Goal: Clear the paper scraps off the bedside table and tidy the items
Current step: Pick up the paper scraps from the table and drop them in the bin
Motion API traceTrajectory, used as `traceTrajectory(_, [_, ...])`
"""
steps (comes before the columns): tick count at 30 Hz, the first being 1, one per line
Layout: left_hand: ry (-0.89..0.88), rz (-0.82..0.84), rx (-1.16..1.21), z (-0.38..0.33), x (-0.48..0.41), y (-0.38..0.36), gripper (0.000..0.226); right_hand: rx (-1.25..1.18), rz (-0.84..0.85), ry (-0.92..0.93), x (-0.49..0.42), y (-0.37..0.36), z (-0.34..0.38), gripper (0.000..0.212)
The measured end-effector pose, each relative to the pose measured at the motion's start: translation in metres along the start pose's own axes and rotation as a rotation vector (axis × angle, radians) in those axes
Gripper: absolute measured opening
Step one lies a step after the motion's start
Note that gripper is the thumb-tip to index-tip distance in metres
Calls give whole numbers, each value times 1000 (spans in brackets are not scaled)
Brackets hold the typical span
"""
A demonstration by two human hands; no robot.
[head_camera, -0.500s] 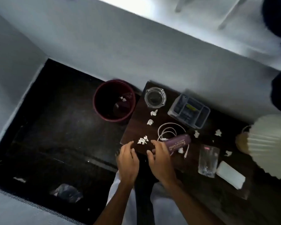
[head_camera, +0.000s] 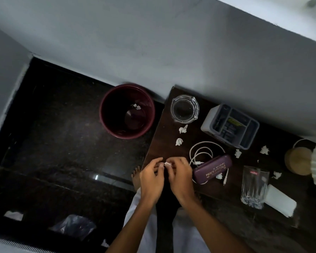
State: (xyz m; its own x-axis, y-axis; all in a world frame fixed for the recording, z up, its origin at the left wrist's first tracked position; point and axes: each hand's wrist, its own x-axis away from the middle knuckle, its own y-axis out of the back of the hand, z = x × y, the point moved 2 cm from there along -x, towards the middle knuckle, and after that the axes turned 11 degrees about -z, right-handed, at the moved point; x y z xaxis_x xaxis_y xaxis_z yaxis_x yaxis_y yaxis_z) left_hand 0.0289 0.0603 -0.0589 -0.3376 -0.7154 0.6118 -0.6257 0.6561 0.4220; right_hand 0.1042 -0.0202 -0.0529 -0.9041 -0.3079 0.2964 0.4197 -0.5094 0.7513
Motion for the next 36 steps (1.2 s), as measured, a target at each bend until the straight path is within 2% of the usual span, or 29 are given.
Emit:
traceTrajectory(6, [125,125,261,-28,-15,-8,25,-196,-151,-62,-19,17,18,10])
traceTrajectory(9, [157,164,317,-35,-22,-10,26,-324,-192,-175,-25,22,23,22])
traceTrajectory(12, [176,185,354,-39,-28,-12,28,-382,-190,-207,-28,24,30,28])
traceTrajectory(16, [202,126,394,-42,-42,-9,21,-454,-109,-197,-31,24,35,37])
traceTrajectory(19, [160,53,342,-43,-56,-3,17,-365,-192,-203,-42,26,33,33])
traceTrajectory(22, [171,-56,352,-44,-75,7,14,-119,-286,-143,-53,25,28,26])
traceTrajectory(26, [216,-191,366,-43,-108,24,15,107,-188,-35,-59,16,18,27])
traceTrajectory(30, [244,-288,355,-44,-145,37,22,128,-152,12,-63,11,11,14])
traceTrajectory(36, [228,-341,258,-46,-192,46,20,152,-118,22,-67,6,8,8])
